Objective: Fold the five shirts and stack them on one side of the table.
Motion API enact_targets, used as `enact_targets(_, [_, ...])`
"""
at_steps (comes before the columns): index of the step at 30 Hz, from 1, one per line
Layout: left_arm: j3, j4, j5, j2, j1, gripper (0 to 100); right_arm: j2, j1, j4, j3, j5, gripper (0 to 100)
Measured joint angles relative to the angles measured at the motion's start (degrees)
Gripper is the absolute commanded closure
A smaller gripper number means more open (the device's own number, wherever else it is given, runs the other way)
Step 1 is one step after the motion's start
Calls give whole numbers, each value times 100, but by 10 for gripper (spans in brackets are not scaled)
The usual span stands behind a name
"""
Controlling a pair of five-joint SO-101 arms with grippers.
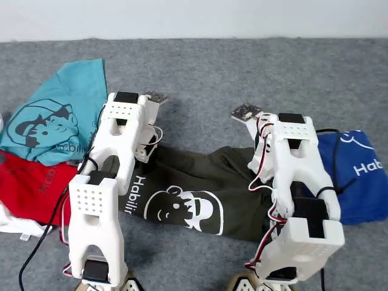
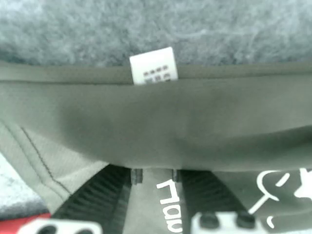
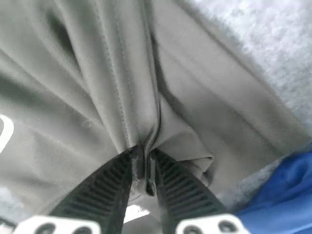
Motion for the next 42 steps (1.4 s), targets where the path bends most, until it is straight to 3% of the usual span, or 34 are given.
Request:
enact_targets(8, [0,0,0,0,0,882,-791,-9,536,35,0,981])
enact_targets(19, [0,0,0,0,0,882,-862,-299,316,993,0,975])
enact_targets(25, [0,0,0,0,0,882,-862,-308,484,993,0,896])
enact_targets(35, [0,0,0,0,0,882,-914,-378,1108,1020,0,894])
enact_targets(42, [0,0,0,0,0,882,-2338,-844,1389,1292,-18,890])
